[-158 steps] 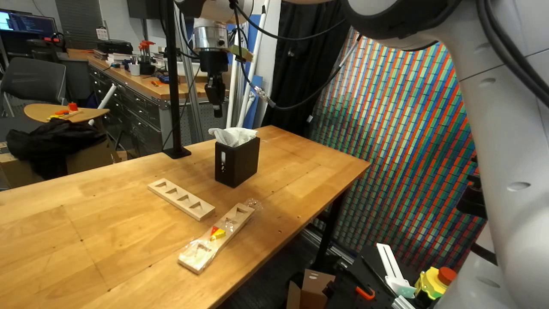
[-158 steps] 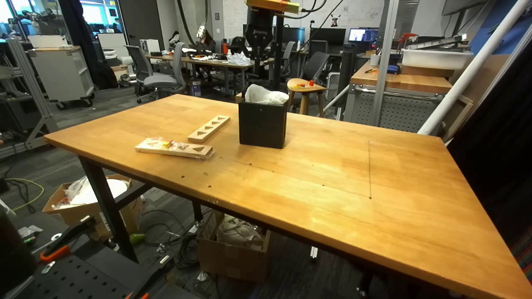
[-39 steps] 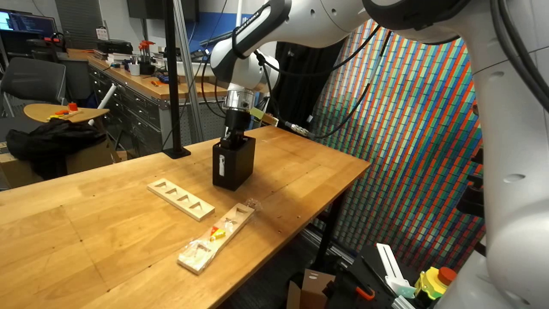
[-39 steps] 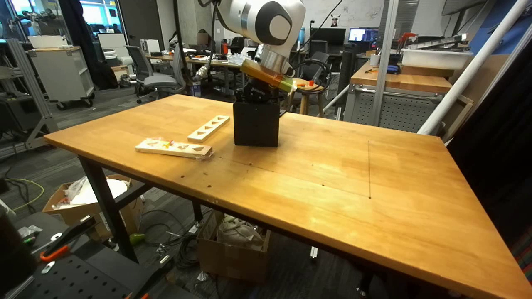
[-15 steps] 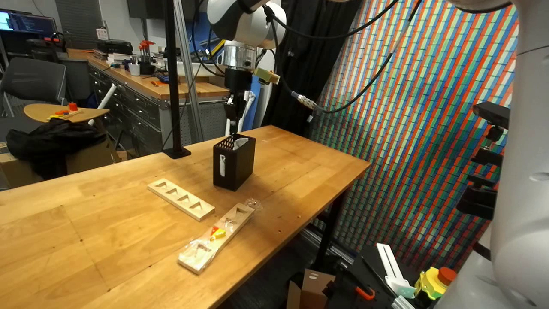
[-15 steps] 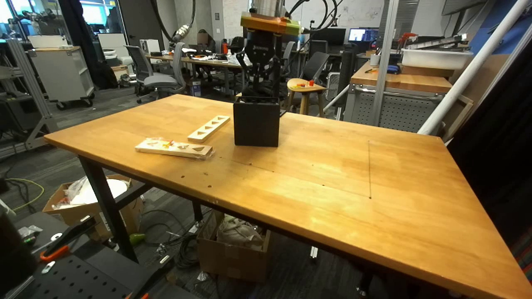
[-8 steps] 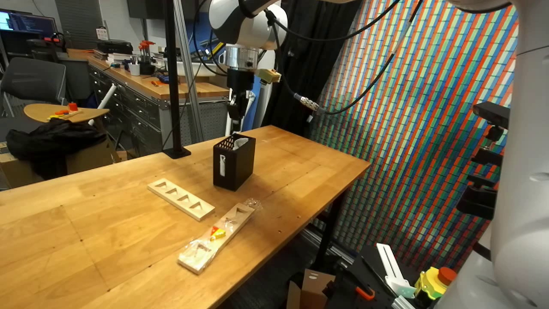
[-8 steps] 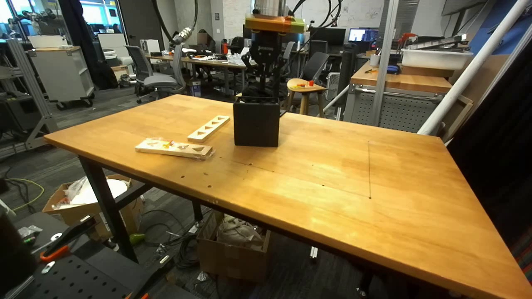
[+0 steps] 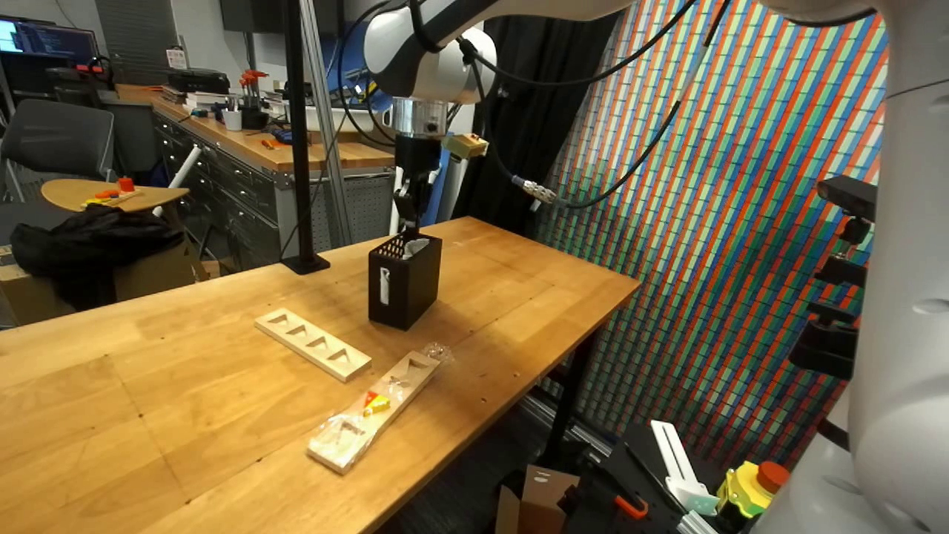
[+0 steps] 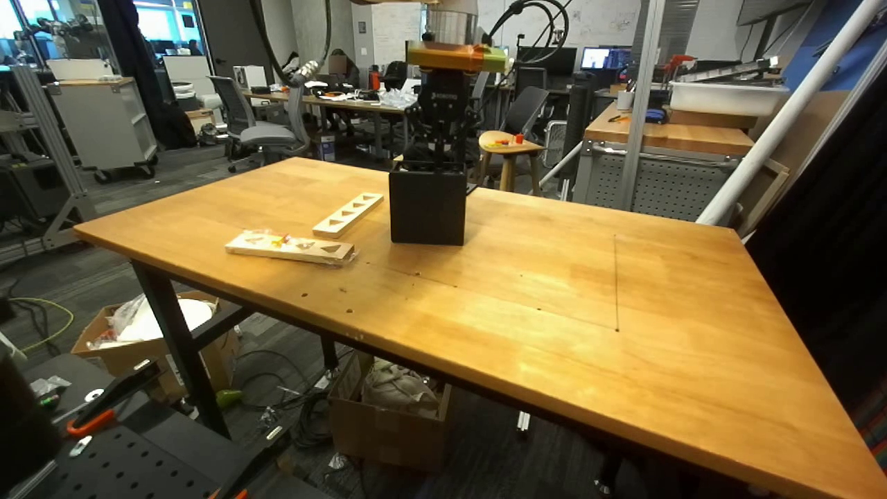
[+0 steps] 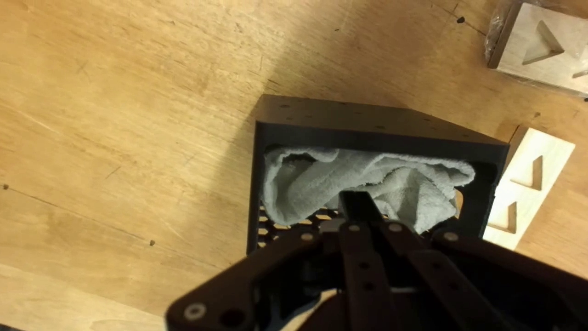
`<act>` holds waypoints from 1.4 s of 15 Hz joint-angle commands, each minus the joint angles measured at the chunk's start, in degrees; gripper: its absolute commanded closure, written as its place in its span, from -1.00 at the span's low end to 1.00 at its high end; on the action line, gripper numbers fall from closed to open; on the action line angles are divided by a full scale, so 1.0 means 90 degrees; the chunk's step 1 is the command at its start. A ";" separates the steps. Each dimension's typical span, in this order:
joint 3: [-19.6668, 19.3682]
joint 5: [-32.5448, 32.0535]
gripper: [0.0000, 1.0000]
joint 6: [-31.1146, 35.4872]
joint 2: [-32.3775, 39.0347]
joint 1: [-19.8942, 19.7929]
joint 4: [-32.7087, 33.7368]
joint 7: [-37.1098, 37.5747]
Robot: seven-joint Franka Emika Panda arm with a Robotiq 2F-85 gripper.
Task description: Put the white towel in the black box
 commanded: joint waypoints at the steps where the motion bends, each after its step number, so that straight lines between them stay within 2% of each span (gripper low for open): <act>1: -0.0013 -0.0026 0.91 0.0372 0.0022 0.0072 -0.0240 0.0285; 9: 0.0131 0.0179 0.91 0.1053 0.0459 0.0077 -0.0619 0.0799; 16: 0.0270 0.0638 0.90 0.1521 0.0664 0.0014 -0.0858 0.1072; 21: 0.0251 0.0726 0.91 0.1558 0.0420 0.0060 -0.1030 0.1216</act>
